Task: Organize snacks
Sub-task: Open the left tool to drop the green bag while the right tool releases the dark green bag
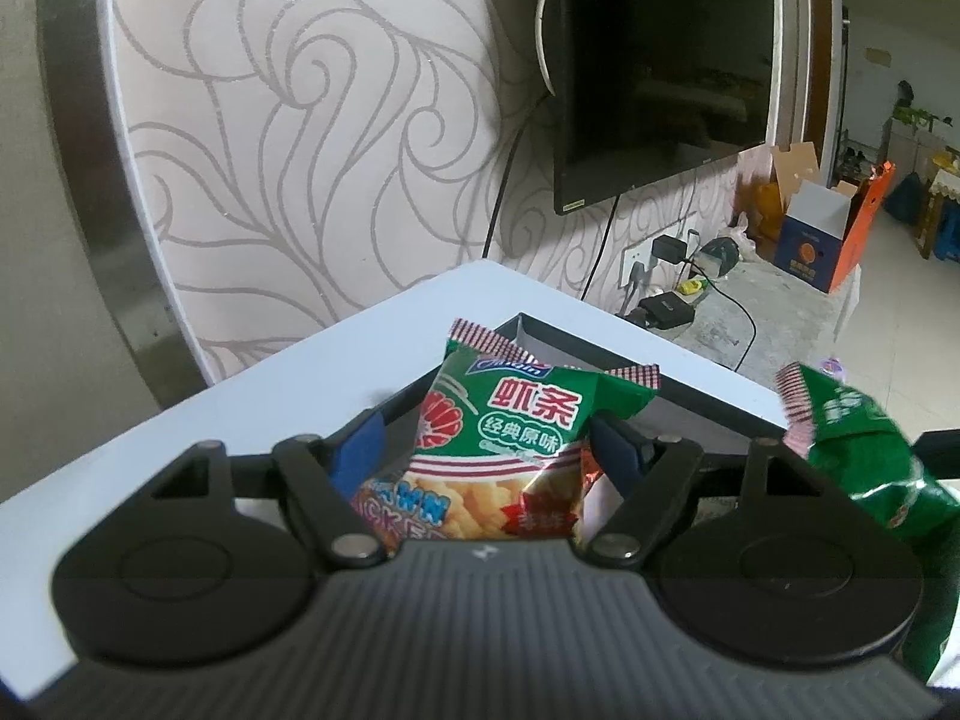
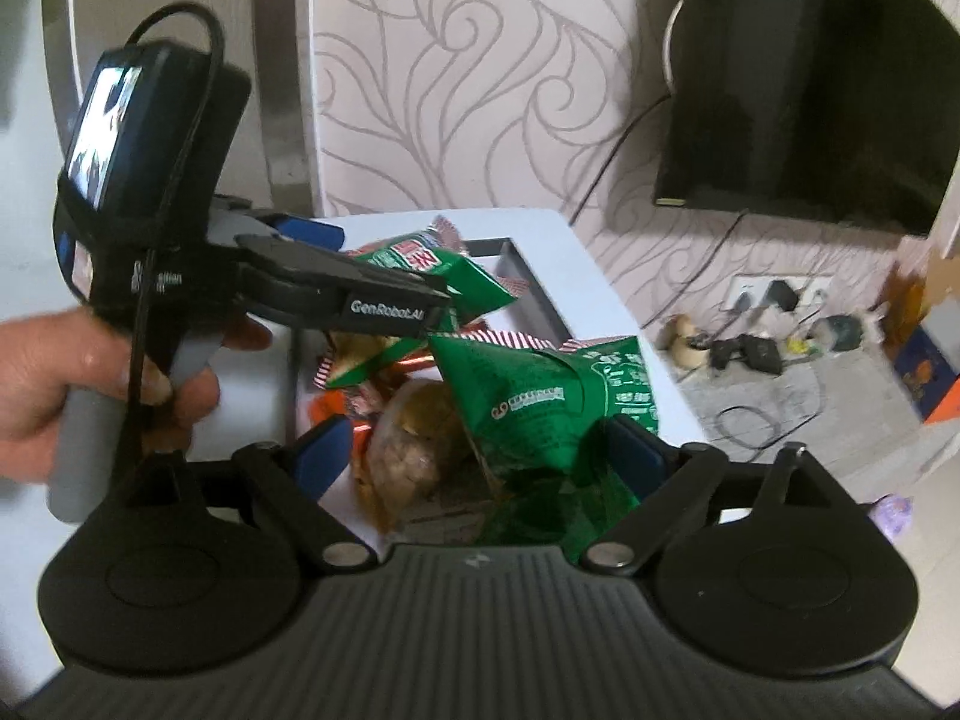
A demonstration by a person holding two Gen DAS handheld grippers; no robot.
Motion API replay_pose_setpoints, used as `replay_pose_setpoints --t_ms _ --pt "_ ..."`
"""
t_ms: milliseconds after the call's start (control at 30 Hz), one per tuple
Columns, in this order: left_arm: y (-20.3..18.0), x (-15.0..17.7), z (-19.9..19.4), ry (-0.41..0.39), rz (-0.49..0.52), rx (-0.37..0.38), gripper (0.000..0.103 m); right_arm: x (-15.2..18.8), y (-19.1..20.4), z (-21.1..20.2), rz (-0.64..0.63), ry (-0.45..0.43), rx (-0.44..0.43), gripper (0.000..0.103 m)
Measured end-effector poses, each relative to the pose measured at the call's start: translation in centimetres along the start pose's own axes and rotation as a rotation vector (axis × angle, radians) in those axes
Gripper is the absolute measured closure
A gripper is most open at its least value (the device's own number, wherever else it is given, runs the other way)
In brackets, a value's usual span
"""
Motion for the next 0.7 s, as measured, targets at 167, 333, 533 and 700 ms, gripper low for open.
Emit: replay_pose_setpoints --t_ms 167,333,533,700 --pt "0.0 -0.1 -0.8 -0.017 0.012 -0.005 0.026 -0.7 0.5 0.6 0.020 0.005 -0.075 0.007" --pt "0.2 -0.5 -1.9 -0.040 0.020 -0.012 0.026 -0.8 0.6 0.2 0.020 -0.001 -0.071 0.007" --pt "0.7 -0.6 -2.9 -0.049 0.015 -0.025 0.026 -0.1 0.5 0.9 -0.006 0.038 -0.022 0.002" --pt "1.1 -0.4 -3.7 -0.050 0.006 -0.033 0.026 -0.4 1.4 0.5 0.015 0.019 -0.068 0.002"
Point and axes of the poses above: each gripper's, at about its wrist camera, not at the fingertips, and z roughly the way its jaws point, y to its left, x to its underside, the point moved 8 cm from there along z, roughly the way its jaws point, and after that the axes turned 3 degrees about -y, right-handed, at the moved point
